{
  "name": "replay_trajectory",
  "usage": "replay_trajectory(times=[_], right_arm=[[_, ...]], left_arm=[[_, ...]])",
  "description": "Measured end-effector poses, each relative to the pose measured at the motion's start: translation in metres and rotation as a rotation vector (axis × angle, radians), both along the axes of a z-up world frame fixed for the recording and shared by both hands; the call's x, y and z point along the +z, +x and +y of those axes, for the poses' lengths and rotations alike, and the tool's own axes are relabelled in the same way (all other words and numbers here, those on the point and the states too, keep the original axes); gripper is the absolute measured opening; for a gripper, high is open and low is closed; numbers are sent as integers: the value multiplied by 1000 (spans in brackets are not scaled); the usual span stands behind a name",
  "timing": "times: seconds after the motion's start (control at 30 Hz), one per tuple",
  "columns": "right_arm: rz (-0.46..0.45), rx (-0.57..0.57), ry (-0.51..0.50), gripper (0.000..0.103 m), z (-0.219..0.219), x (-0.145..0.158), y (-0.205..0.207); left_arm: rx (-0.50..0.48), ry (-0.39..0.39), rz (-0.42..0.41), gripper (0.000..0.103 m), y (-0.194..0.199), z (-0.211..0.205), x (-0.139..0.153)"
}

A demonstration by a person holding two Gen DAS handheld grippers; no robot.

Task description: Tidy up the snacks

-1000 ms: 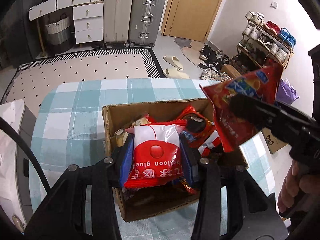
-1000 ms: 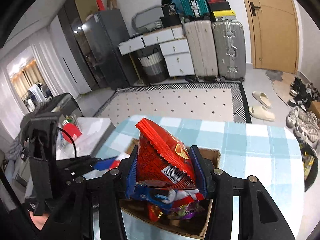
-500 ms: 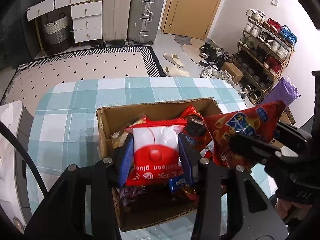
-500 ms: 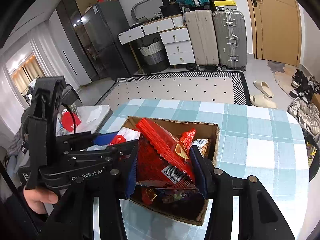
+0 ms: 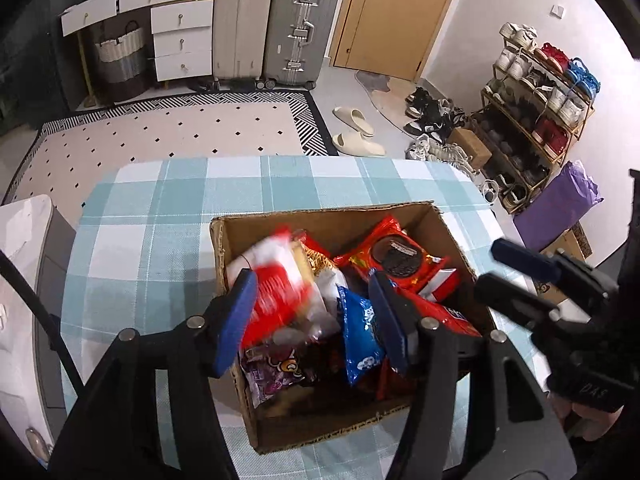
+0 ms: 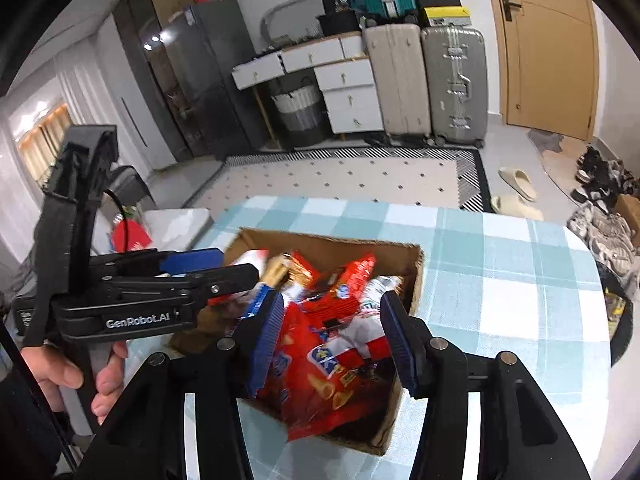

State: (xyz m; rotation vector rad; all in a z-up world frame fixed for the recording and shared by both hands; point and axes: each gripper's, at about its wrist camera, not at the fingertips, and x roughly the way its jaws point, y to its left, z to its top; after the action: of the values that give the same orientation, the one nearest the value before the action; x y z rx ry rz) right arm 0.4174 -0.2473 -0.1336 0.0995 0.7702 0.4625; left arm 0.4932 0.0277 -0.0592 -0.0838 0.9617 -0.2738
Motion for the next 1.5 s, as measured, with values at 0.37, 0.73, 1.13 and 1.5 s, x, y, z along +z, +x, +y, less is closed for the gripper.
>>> replay_trajectory(times=[0.37,0.73,1.13,1.5], right_arm=[[-66,-3,11,52,-6,33,-28],[-179,3,15,66,-6,74,-78],[-363,1,75,93,-26,110,-162],[-452,-71,157,102,-55,92,-236]], left_arm=[[11,28,-60,63,-34,-6,28],[41,59,-208,79,-98,1,80],[56,111,-412,89,-188,1,139],[140,87,-573,103,-298,15,132]])
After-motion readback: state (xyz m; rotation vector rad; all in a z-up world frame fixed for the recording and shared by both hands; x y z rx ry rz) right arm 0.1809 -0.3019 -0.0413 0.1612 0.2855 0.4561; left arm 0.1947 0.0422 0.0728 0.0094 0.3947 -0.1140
